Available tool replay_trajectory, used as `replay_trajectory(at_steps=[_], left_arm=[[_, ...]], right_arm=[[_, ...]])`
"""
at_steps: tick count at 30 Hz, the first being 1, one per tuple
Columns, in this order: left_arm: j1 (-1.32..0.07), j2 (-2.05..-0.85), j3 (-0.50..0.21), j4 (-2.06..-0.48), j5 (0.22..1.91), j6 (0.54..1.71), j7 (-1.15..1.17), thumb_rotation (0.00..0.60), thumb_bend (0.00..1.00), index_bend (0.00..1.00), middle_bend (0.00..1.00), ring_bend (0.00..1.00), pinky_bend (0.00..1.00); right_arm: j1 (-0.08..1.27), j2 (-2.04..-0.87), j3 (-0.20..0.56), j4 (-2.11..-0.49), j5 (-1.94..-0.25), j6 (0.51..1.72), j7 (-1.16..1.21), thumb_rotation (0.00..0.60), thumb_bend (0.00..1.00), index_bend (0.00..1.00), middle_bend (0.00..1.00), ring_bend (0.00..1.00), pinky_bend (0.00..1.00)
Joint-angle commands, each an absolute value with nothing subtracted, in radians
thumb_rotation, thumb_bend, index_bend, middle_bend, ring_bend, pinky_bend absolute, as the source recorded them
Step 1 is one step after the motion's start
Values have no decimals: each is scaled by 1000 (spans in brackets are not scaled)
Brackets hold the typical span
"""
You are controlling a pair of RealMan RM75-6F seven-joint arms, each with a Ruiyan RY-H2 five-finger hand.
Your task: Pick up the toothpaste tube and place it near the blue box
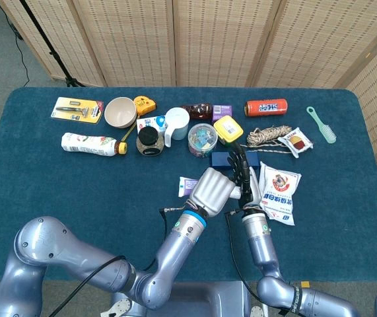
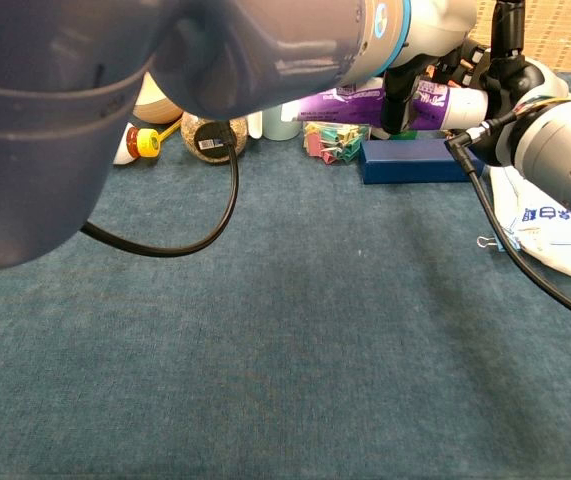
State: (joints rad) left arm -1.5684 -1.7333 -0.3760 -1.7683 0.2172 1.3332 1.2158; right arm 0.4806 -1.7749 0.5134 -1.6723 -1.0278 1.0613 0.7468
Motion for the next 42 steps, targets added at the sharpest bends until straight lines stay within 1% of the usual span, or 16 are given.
replay_trajectory(at_steps=[1,20,42], left_arm=[[-1568,-1735,-377,-1768,217,1335,1217,600,962,639,566,577,630],[-1555,-1752,-377,-1777,257,1368,1218,600,962,641,570,579,630],[-1545,-1787,-381,-1763,290,1406,1241,600,956,641,571,579,638]], right_arm=[[481,-1776,514,-1671,-1028,1062,746,72,0,0,0,0,0],[481,-1783,533,-1671,-1024,1059,776,74,0,0,0,0,0],[479,-1786,579,-1669,-983,1067,793,74,0,0,0,0,0]])
